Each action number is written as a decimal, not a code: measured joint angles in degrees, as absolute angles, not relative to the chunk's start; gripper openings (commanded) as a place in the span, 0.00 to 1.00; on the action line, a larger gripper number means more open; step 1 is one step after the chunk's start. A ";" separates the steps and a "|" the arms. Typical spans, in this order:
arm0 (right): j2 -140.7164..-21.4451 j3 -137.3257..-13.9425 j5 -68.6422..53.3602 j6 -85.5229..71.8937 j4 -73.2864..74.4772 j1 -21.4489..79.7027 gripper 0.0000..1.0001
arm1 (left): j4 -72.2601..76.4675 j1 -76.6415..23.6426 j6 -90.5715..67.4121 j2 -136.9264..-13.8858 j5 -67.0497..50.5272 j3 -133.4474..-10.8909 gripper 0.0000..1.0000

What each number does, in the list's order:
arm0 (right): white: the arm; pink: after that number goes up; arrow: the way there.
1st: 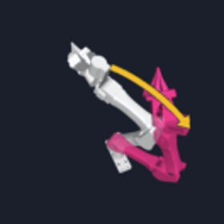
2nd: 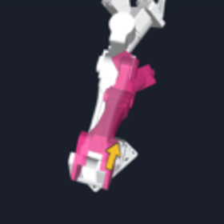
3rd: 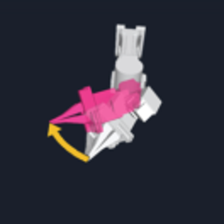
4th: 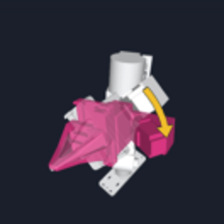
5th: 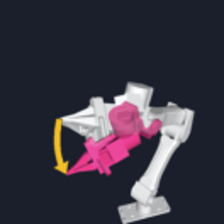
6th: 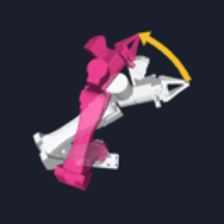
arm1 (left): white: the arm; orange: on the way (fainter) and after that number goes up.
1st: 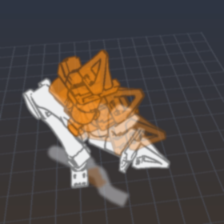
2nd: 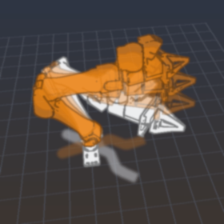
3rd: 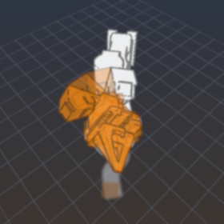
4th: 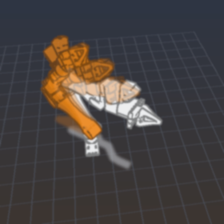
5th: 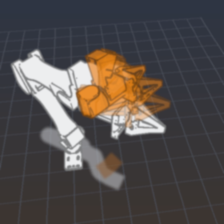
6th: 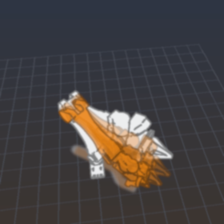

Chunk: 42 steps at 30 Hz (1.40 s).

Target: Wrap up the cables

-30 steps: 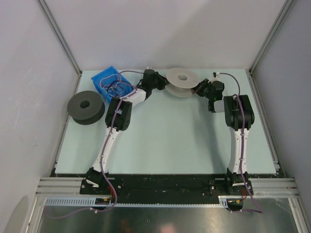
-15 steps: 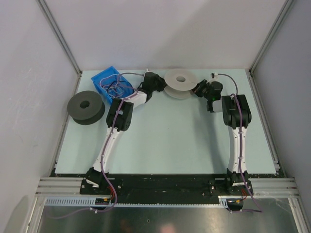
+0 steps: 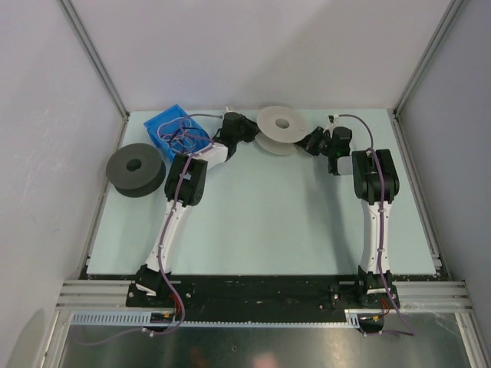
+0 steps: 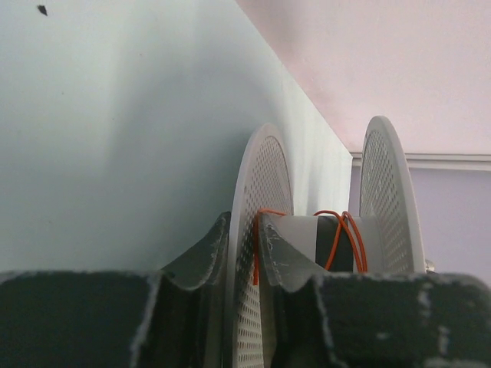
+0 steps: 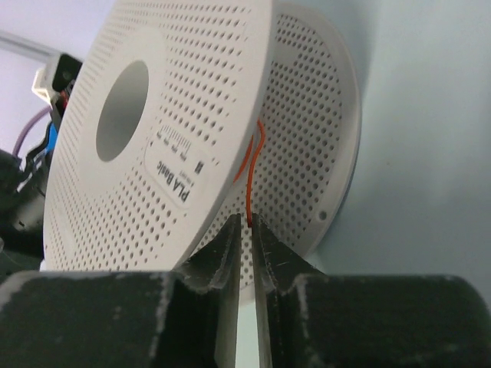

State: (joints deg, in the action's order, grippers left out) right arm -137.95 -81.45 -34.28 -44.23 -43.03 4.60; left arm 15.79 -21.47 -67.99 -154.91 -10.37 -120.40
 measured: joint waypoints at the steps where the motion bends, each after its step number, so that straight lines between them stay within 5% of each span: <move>1: -137.64 -81.32 -34.70 -43.59 -42.44 4.60 0.09 | 15.81 -21.45 -67.99 -154.85 -10.37 -120.40 0.00; 6: -137.08 -80.99 -36.12 -41.32 -41.01 4.84 0.00 | 16.45 -21.47 -68.05 -154.82 -10.41 -120.40 0.00; 28: -140.18 -82.87 -35.20 -52.75 -51.13 10.57 0.00 | 16.78 -21.96 -69.08 -155.83 -3.95 -123.44 0.00; 42: -148.07 -94.54 -34.48 -53.95 -48.95 8.21 0.00 | 16.64 -23.11 -65.71 -156.68 -5.74 -123.42 0.46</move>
